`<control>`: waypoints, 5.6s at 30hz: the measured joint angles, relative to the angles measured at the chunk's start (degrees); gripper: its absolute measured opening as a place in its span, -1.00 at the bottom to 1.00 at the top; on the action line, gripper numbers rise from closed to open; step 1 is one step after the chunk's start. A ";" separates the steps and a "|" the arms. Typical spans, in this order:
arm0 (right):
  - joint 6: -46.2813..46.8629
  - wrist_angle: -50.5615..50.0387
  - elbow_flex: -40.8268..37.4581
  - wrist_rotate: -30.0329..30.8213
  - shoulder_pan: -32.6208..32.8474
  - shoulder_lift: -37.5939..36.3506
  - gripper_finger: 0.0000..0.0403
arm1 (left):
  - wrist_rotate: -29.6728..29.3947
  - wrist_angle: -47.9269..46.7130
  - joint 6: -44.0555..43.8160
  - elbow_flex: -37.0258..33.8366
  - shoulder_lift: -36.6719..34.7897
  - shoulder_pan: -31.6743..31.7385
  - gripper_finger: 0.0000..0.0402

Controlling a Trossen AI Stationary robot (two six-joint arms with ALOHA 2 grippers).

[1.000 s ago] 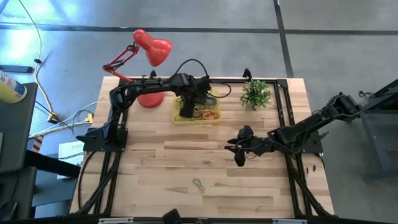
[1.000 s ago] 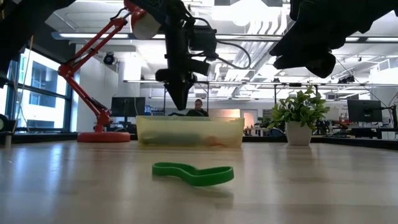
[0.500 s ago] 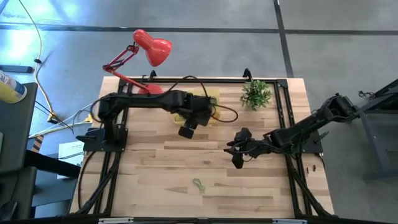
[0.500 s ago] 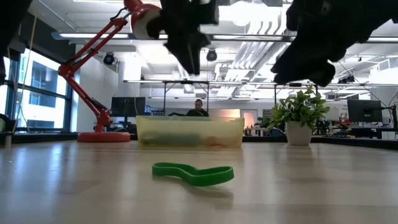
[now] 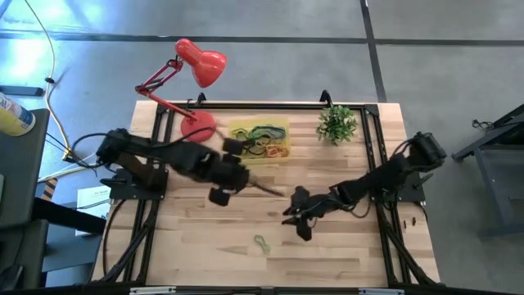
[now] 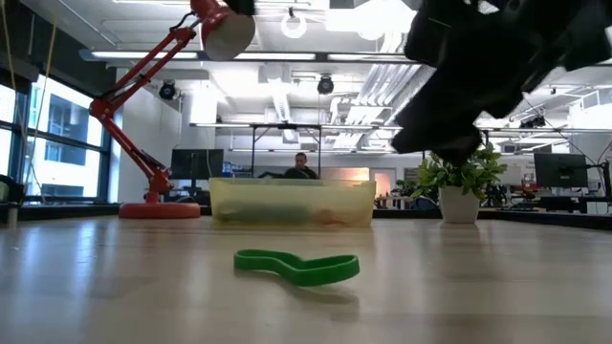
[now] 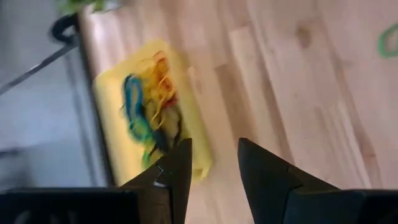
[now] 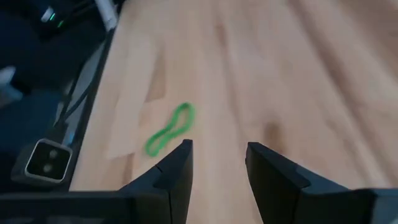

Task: Pick and place rubber bands into bin
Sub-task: Put the green rubber band into the yellow container, then return to Home Position

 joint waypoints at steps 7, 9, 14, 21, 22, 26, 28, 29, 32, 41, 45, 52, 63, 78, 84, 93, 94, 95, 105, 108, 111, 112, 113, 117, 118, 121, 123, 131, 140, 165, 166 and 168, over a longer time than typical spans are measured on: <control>-8.73 -0.21 8.26 -9.73 -4.48 7.35 -0.31 | -10.79 -6.16 -15.00 -3.16 -6.72 -8.32 -0.40; -9.97 -1.60 9.97 -12.54 -6.00 8.12 -0.31 | -11.74 -5.88 -18.77 -6.53 -9.45 -10.44 -0.39; -14.64 -13.27 16.39 -17.71 -6.93 9.72 -0.31 | -14.16 -1.73 -27.31 -18.64 -17.55 -16.31 -0.38; -23.58 -29.38 28.38 -18.93 -3.38 13.41 -0.31 | -17.11 5.36 -36.20 -35.34 -29.37 -21.94 -0.38; -24.45 -30.44 29.65 -18.93 -2.89 14.00 -0.31 | -17.27 5.78 -37.05 -36.90 -30.79 -22.12 -0.38; -26.18 -31.23 33.75 -19.10 -1.15 16.91 -0.31 | -18.55 6.60 -39.03 -41.82 -35.66 -22.72 -0.38; -26.88 -31.22 35.81 -19.17 -0.21 19.03 -0.31 | -18.67 7.00 -39.03 -43.26 -37.64 -22.65 -0.38; -27.19 -31.27 36.78 -19.19 0.34 20.05 -0.31 | -18.69 7.00 -39.02 -43.72 -38.49 -22.61 -0.38; -27.43 -32.86 39.77 -18.27 1.71 23.74 -0.31 | -18.67 6.86 -38.63 -44.58 -40.28 -22.63 -0.38; -24.96 -40.21 48.56 -11.13 2.78 32.89 -0.31 | -18.67 6.80 -36.00 -44.65 -41.73 -22.63 -0.38; -23.92 -43.37 50.73 -12.35 2.80 34.64 -0.31 | -18.67 6.81 -35.45 -44.65 -41.71 -22.63 -0.38; -23.09 -49.29 51.07 -13.77 3.19 34.51 -0.31 | -18.65 6.96 -34.91 -44.65 -41.71 -22.63 -0.38; -23.04 -52.19 51.05 -11.14 4.33 34.42 -0.35 | -18.99 7.23 -34.99 -44.65 -41.69 -22.63 -0.38; -21.43 -53.38 50.71 -9.04 3.93 33.37 -0.98 | -19.72 7.31 -35.02 -44.65 -41.67 -22.63 -0.38; -21.33 -55.52 50.47 -6.40 1.85 30.08 -0.99 | -20.04 7.28 -34.65 -44.63 -41.67 -22.63 -0.38; -24.48 -57.37 50.64 0.62 -4.33 22.25 -0.99 | -20.36 7.29 -34.54 -44.63 -41.67 -22.63 -0.38; -25.48 -57.43 50.65 1.42 -5.34 21.37 -0.99 | -20.44 7.30 -34.54 -44.63 -41.67 -22.63 -0.38; -26.26 -57.46 50.65 2.07 -6.42 20.62 -0.99 | -20.56 7.34 -34.54 -44.63 -41.67 -22.63 -0.38; -35.79 -55.60 50.72 4.11 -20.61 16.30 -0.99 | -23.25 9.87 -34.50 -44.63 -41.67 -22.61 -0.38; -37.79 -53.05 50.72 2.20 -25.03 16.30 -0.99 | -23.57 9.96 -34.49 -44.63 -41.67 -22.61 -0.38; -38.59 -49.50 50.74 0.52 -29.20 16.64 -1.00 | -23.70 9.96 -34.49 -44.63 -41.67 -22.63 -0.38; -38.72 -48.47 50.72 -0.28 -30.50 16.67 -1.00 | -23.72 9.95 -34.49 -44.63 -41.67 -22.62 -0.38; -38.75 -47.16 50.74 -1.08 -31.80 16.69 -1.00 | -23.72 9.95 -34.49 -44.63 -41.67 -22.61 -0.38; -38.75 -43.41 50.78 -3.46 -36.21 17.06 -1.00 | -23.97 9.92 -34.49 -44.63 -41.67 -22.63 -0.38; -38.73 -42.68 50.78 -3.85 -37.11 17.38 -1.00 | -24.03 9.93 -34.49 -44.63 -41.67 -22.61 -0.38; -38.27 -41.16 50.78 -5.33 -39.14 17.87 -1.00 | -24.20 9.89 -34.49 -44.63 -41.67 -22.63 -0.38; -38.12 -38.86 50.78 -6.31 -39.98 18.57 -1.00 | -24.37 9.89 -34.49 -44.63 -41.67 -22.61 -0.38; -36.01 -33.76 50.78 -8.72 -41.46 22.22 -1.00 | -25.92 9.89 -34.52 -44.61 -41.67 -22.61 -0.38; -31.85 -28.86 50.78 -9.25 -41.51 27.25 -1.00 | -26.06 10.32 -34.54 -44.61 -41.67 -22.61 -0.38; -22.31 -28.40 50.94 -20.80 -44.11 27.60 -0.05 | -26.06 11.13 -34.56 -44.61 -41.67 -22.61 -0.38; -21.34 -28.66 50.94 -21.49 -44.41 27.60 -0.02 | -26.04 11.13 -34.55 -44.61 -41.67 -22.62 -0.38; -20.16 -29.24 50.94 -22.73 -45.04 27.60 0.02 | -26.03 11.11 -34.54 -44.61 -41.67 -22.62 -0.38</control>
